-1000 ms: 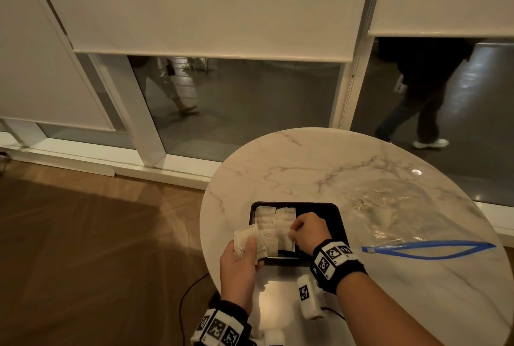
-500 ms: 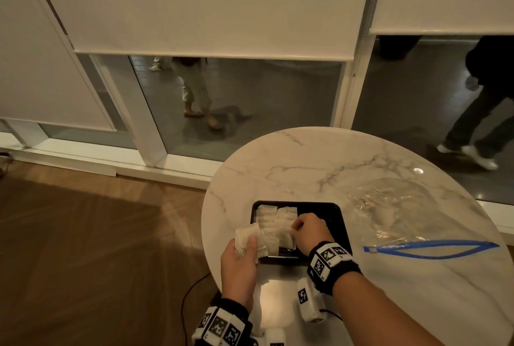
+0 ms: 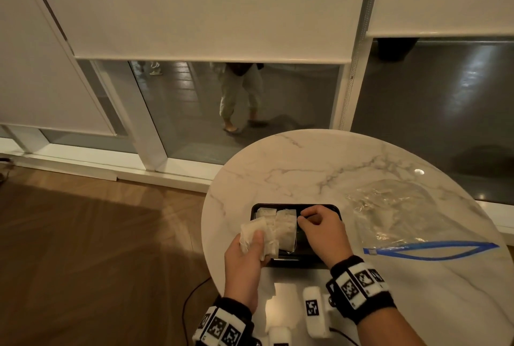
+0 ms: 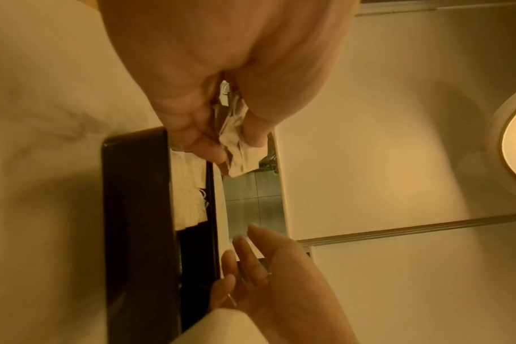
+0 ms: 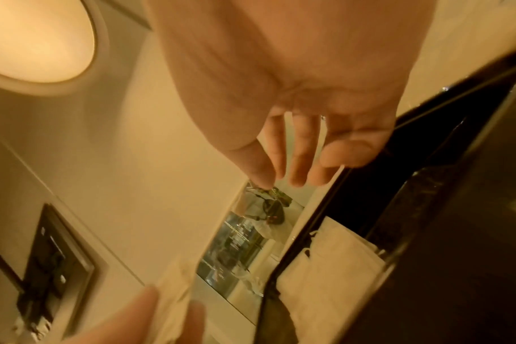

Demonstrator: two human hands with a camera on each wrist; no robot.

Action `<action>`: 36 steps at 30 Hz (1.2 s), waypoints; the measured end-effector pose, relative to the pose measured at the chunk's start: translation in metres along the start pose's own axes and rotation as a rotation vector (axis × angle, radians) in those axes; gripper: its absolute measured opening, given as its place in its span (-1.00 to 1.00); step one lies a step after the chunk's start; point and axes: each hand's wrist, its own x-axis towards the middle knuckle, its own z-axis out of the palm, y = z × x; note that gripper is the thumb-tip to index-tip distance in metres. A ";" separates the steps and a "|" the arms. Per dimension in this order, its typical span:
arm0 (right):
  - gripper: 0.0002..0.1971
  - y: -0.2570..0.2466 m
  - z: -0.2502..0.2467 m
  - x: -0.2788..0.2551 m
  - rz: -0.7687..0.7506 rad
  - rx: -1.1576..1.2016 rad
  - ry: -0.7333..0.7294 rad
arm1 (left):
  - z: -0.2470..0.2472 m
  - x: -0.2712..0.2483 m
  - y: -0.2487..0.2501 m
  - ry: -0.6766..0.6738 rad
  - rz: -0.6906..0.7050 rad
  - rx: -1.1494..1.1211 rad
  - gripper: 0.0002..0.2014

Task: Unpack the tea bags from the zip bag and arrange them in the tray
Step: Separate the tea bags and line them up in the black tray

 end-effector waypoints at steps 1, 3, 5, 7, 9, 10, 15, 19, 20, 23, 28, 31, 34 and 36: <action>-0.97 -0.003 -0.004 -0.007 -0.007 0.054 -0.059 | 0.004 -0.002 0.003 -0.022 -0.007 -0.008 -0.82; -0.95 -0.008 -0.011 -0.024 0.006 0.117 -0.218 | 0.011 -0.005 0.010 -0.066 -0.012 -0.016 -0.82; -0.88 -0.012 -0.019 -0.038 0.010 0.159 -0.331 | 0.017 -0.007 0.016 -0.093 0.001 -0.014 -0.82; -0.87 -0.017 -0.027 -0.049 -0.016 0.226 -0.347 | 0.021 -0.009 0.019 -0.102 0.018 -0.009 -0.82; -0.89 -0.018 -0.034 -0.055 -0.038 0.280 -0.324 | 0.025 -0.011 0.019 -0.102 0.027 -0.008 -0.83; -0.91 -0.019 -0.036 -0.056 -0.044 0.302 -0.315 | 0.026 -0.012 0.019 -0.105 0.029 -0.011 -0.82; -0.92 -0.020 -0.045 -0.053 -0.056 0.370 -0.260 | 0.034 -0.021 0.022 -0.157 0.021 -0.058 -0.78; -0.91 -0.017 -0.043 -0.050 -0.022 0.418 -0.214 | 0.034 -0.022 0.024 -0.155 0.041 -0.087 -0.80; -0.93 -0.017 -0.043 -0.050 -0.023 0.420 -0.217 | 0.034 -0.022 0.024 -0.152 0.054 -0.083 -0.81; -0.91 -0.019 -0.042 -0.050 -0.055 0.393 -0.276 | 0.033 -0.023 0.023 -0.153 0.064 -0.071 -0.82; -0.90 -0.020 -0.040 -0.047 -0.064 0.347 -0.254 | 0.028 -0.022 0.024 -0.159 0.048 -0.101 -0.82; -0.91 -0.018 -0.038 -0.044 -0.046 0.357 -0.238 | 0.025 -0.020 0.022 -0.144 0.050 -0.124 -0.84; -0.91 -0.014 -0.036 -0.039 -0.016 0.354 -0.204 | 0.019 -0.016 0.019 -0.109 0.033 -0.141 -0.84; -0.90 -0.009 -0.034 -0.035 -0.003 0.349 -0.182 | 0.013 -0.011 0.015 -0.074 0.016 -0.128 -0.82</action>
